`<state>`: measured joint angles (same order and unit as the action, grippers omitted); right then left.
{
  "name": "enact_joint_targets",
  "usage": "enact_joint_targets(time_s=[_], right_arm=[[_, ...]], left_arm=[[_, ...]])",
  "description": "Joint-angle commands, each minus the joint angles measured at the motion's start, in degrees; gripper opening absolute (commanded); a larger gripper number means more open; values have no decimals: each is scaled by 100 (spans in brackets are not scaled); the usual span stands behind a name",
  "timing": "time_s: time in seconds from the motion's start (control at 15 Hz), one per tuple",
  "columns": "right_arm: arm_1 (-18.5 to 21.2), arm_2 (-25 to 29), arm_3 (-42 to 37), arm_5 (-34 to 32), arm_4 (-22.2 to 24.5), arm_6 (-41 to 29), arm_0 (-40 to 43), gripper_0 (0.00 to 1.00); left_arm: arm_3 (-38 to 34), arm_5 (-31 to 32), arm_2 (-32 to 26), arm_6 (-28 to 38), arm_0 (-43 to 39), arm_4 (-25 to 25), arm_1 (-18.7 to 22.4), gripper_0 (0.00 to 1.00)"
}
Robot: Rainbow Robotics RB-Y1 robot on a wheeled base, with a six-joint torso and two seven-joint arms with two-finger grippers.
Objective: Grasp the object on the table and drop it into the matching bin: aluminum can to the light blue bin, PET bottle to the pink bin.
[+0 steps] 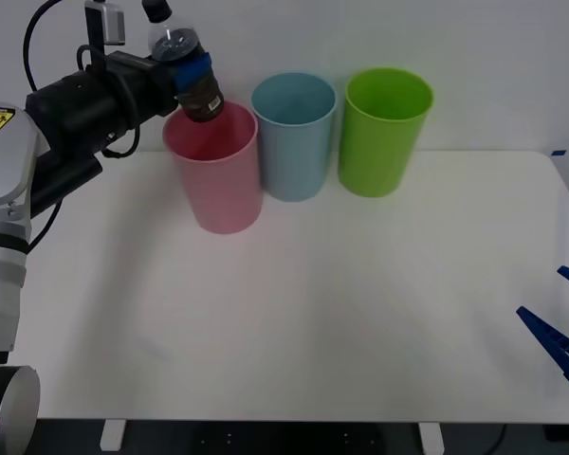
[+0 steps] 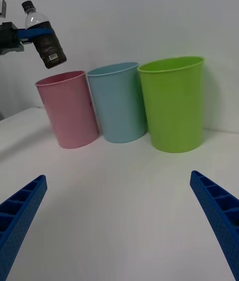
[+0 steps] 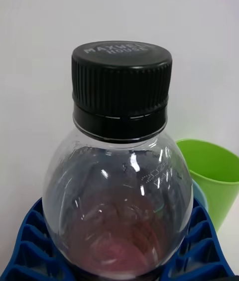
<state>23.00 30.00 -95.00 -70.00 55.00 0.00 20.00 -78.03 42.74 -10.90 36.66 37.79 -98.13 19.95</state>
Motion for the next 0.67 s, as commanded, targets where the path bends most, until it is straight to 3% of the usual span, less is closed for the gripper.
enact_joint_targets(time_s=[0.07, 0.13, 0.2, 0.67], right_arm=[[0, 0, 0, 0, 0, 0, 0, 100], [0, 0, 0, 0, 0, 0, 0, 100], [0, 0, 0, 0, 0, 0, 0, 100], [0, 0, 0, 0, 0, 0, 0, 100]], left_arm=[[-2, 6, 0, -1, 0, 4, 0, 11], [-2, -3, 0, -1, 0, 4, 0, 63], [-2, -3, 0, -1, -9, 13, 0, 100], [-2, -3, -52, -1, -70, 206, 9, 100]])
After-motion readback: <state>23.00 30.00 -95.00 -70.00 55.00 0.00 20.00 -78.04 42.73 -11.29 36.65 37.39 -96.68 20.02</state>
